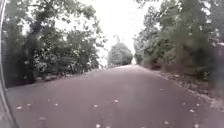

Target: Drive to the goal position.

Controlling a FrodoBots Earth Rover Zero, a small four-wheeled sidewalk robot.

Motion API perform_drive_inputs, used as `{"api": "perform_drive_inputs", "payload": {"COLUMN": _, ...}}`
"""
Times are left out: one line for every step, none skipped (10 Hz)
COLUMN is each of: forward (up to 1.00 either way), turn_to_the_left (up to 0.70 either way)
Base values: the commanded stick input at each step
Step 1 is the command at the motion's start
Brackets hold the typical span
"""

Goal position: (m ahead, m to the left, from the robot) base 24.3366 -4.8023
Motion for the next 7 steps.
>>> {"api": "perform_drive_inputs", "payload": {"forward": 0.7, "turn_to_the_left": 0.0}}
{"api": "perform_drive_inputs", "payload": {"forward": 0.7, "turn_to_the_left": -0.06}}
{"api": "perform_drive_inputs", "payload": {"forward": 0.7, "turn_to_the_left": -0.25}}
{"api": "perform_drive_inputs", "payload": {"forward": 0.7, "turn_to_the_left": 0.0}}
{"api": "perform_drive_inputs", "payload": {"forward": 0.7, "turn_to_the_left": 0.0}}
{"api": "perform_drive_inputs", "payload": {"forward": 0.7, "turn_to_the_left": 0.0}}
{"api": "perform_drive_inputs", "payload": {"forward": 0.7, "turn_to_the_left": 0.0}}
